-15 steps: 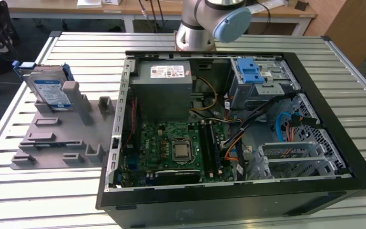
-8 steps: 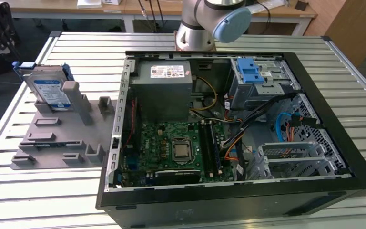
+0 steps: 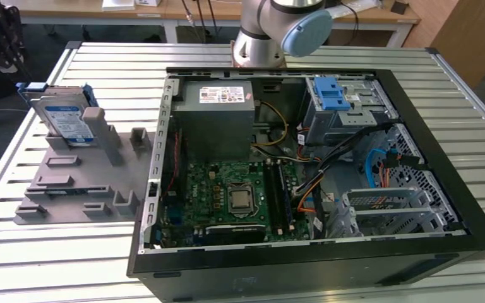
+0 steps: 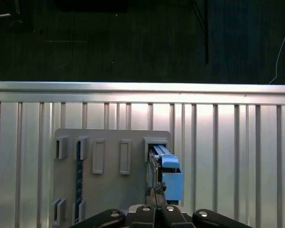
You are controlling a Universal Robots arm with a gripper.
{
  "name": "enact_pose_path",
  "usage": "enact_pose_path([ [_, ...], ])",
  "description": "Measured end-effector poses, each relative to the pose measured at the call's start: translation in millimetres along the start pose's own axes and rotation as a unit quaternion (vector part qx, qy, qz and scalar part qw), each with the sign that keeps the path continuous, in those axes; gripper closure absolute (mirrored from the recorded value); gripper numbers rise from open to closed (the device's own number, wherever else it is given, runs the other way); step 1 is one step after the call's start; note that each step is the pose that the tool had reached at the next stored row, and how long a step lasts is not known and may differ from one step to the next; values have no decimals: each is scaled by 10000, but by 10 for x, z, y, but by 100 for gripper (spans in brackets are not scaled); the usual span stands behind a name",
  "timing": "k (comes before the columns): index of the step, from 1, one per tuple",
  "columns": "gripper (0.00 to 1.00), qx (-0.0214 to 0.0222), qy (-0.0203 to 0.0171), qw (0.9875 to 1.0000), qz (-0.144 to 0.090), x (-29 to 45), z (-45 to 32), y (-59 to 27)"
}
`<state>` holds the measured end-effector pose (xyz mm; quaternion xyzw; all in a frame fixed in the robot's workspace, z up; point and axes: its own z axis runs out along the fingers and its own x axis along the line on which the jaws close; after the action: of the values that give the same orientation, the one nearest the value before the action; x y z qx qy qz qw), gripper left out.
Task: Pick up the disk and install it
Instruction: 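Pick up the disk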
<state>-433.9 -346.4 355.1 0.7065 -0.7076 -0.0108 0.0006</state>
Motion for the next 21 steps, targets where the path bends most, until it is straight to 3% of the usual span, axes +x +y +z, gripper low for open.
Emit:
enact_pose_path([
  [6,89,1,-1,10000,0,-19,3,0],
  [8,83,0,0,10000,0,-20,3,0],
  [10,71,1,-1,10000,0,-21,3,0],
  [11,71,1,-1,10000,0,-22,3,0],
  [13,59,0,0,10000,0,-22,3,0],
  [14,59,0,0,10000,1,-22,4,0],
  [16,47,0,0,10000,13,-22,8,-1],
  [21,35,1,-1,10000,32,-22,30,-1],
])
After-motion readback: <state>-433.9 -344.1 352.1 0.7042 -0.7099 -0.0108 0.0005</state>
